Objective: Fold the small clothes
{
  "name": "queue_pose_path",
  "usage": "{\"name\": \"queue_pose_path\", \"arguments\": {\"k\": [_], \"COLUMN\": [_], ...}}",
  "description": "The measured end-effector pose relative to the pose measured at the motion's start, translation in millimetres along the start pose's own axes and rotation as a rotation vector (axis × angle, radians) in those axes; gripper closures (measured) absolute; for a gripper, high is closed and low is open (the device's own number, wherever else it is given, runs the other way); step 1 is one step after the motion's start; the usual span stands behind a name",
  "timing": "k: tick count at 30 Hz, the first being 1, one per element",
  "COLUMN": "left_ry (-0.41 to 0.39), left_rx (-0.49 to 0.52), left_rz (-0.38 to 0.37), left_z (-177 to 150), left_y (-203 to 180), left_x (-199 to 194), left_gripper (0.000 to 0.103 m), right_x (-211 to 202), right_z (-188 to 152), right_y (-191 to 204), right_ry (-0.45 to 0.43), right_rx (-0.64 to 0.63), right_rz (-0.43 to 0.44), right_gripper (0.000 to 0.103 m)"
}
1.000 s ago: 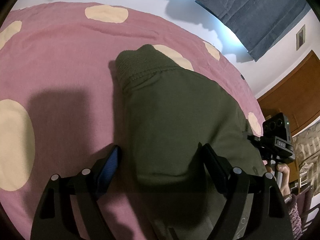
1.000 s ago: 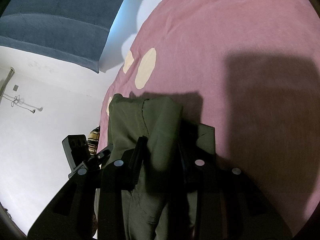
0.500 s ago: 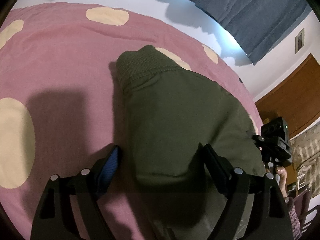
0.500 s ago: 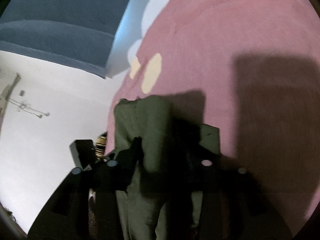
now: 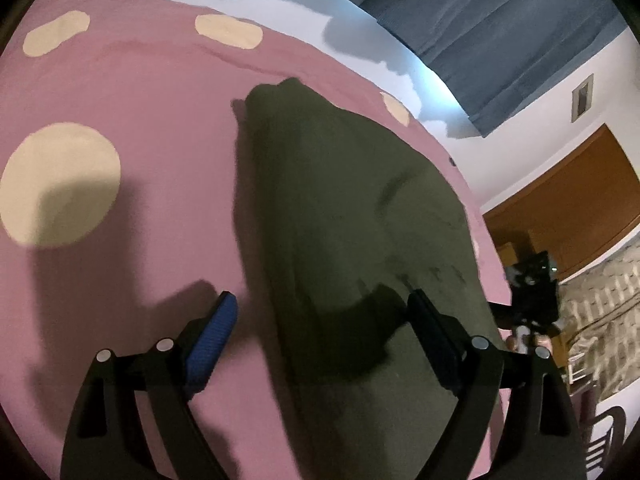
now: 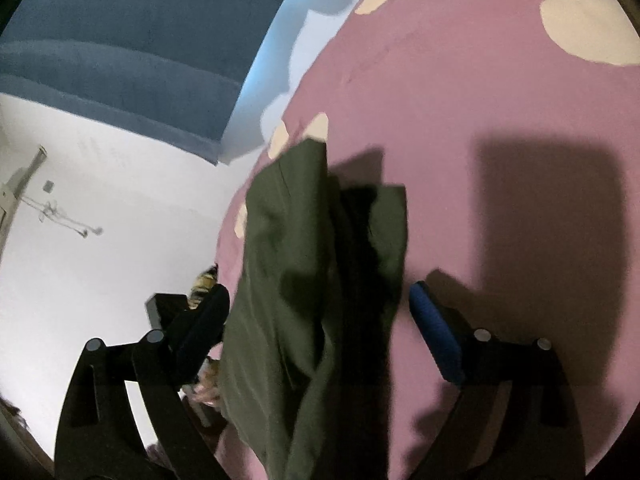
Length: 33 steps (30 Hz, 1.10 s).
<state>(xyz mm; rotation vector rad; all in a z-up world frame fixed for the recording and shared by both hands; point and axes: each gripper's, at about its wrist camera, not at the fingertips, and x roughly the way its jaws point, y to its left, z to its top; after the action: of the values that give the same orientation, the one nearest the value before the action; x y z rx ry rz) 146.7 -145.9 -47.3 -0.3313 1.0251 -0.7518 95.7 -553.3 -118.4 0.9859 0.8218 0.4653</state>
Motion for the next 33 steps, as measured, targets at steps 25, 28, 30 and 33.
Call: {"name": "queue_pose_path", "arguments": {"k": [25, 28, 30, 33], "left_ry": [0.093, 0.091, 0.093, 0.088], "left_rx": [-0.032, -0.035, -0.031, -0.02], "left_rz": [-0.092, -0.089, -0.087, -0.071], "left_z": [0.2, 0.6, 1.6, 3.4], "left_y": [-2.4, -2.0, -3.2, -6.0], "left_x": [37.9, 38.2, 39.1, 40.3], "left_gripper": [0.015, 0.016, 0.017, 0.021], "right_x": [40.1, 48.9, 50.8, 40.0], "right_z": [-6.8, -7.5, -7.8, -13.7], "right_y": [17.7, 19.3, 18.1, 12.4], "right_ry": [0.16, 0.168, 0.163, 0.166], "right_rx": [-0.17, -0.177, -0.171, -0.17], "right_rz": [-0.106, -0.101, -0.095, -0.09], "right_gripper": [0.017, 0.017, 0.021, 0.036]}}
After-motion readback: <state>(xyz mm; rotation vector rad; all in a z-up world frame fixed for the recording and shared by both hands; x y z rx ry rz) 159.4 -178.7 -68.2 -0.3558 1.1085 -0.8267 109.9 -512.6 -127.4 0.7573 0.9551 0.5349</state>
